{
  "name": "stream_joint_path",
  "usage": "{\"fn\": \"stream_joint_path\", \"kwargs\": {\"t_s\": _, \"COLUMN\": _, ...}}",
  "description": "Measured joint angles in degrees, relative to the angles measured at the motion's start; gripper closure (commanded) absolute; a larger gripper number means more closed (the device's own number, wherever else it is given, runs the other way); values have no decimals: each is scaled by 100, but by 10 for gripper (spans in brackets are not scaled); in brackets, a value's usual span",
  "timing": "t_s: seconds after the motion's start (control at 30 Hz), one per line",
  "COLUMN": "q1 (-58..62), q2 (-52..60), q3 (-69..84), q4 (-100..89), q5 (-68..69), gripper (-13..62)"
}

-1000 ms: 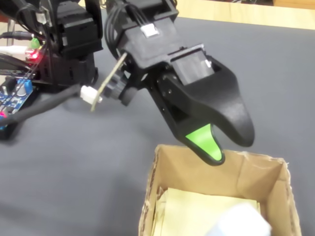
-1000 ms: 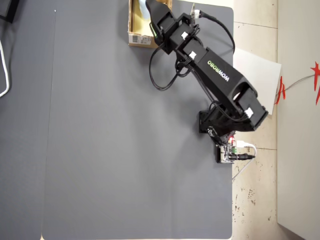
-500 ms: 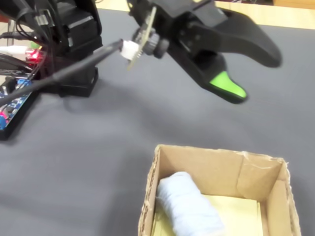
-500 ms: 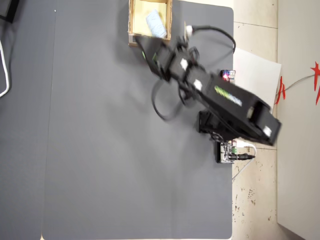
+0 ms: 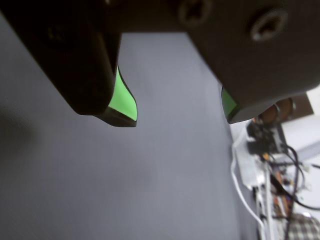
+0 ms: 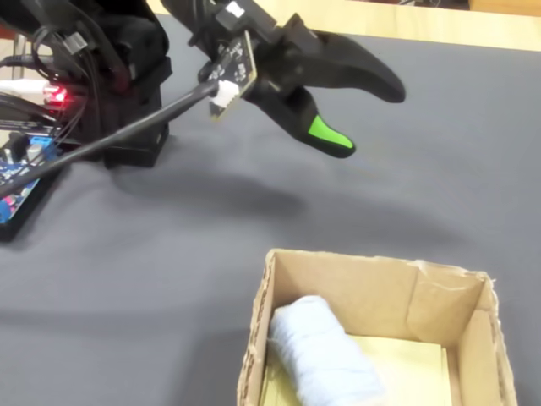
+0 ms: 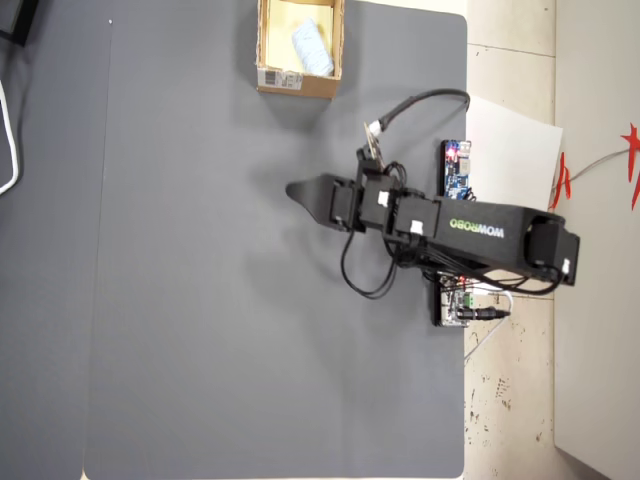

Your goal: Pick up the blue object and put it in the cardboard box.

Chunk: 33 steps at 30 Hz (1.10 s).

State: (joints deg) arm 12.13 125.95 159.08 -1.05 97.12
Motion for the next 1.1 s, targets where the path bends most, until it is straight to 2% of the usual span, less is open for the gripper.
{"fn": "stream_joint_path", "kwargs": {"t_s": 0.13, "q1": -158, "q2": 422, "q3": 598, "q4": -26, "q5": 0, "gripper": 156}}
{"fn": "stream_joint_path", "kwargs": {"t_s": 0.4, "q1": -255, "q2": 475, "q3": 1310, "q4": -105, "q5": 0, "gripper": 156}}
{"fn": "stream_joint_path", "kwargs": {"t_s": 1.1, "q1": -422, "q2": 483, "q3": 1731, "q4": -264, "q5": 18, "gripper": 155}}
